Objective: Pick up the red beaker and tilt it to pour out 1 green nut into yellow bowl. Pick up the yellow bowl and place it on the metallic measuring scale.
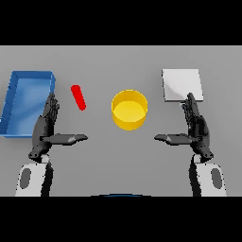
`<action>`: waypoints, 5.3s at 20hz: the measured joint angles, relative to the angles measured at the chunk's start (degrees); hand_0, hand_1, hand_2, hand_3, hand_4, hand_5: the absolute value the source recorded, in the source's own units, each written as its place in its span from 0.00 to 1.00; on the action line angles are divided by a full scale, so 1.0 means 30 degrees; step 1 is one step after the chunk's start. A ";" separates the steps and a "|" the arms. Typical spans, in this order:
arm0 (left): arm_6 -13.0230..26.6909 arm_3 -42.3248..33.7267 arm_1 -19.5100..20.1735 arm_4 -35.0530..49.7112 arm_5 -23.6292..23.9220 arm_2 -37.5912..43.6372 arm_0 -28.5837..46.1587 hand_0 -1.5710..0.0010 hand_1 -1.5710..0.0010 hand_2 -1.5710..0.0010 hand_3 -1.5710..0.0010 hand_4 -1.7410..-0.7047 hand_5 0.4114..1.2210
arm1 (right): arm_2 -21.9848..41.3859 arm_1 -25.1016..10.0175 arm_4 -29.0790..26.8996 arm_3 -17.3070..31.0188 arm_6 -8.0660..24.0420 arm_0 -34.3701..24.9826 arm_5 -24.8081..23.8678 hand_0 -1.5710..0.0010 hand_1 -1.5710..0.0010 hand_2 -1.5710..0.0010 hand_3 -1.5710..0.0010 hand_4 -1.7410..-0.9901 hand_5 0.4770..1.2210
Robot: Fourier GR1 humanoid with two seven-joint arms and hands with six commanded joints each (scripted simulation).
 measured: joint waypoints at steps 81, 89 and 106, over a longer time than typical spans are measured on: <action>-0.0323 1.0056 0.3373 -0.7398 -0.0622 -0.3258 -1.2711 0.00 0.00 0.00 0.00 0.00 0.88 | 0.2004 -0.1673 0.4259 -0.2421 -0.1593 0.1382 -0.0435 1.00 1.00 1.00 1.00 0.74 0.25; 0.1502 1.0836 0.4565 -1.3118 -0.2457 -0.7952 -1.5510 0.00 0.00 0.00 0.00 0.00 0.96 | 0.2142 -0.1531 0.3978 -0.2851 -0.1884 0.1839 -0.0162 1.00 1.00 1.00 1.00 0.74 0.27; -0.2006 1.4528 0.4762 -2.0917 -0.6643 -1.5481 -2.1456 0.00 0.00 0.00 0.03 0.01 1.00 | 0.2149 -0.0855 0.4002 -0.2801 -0.1863 0.2146 -0.0686 1.00 1.00 1.00 1.00 0.73 0.14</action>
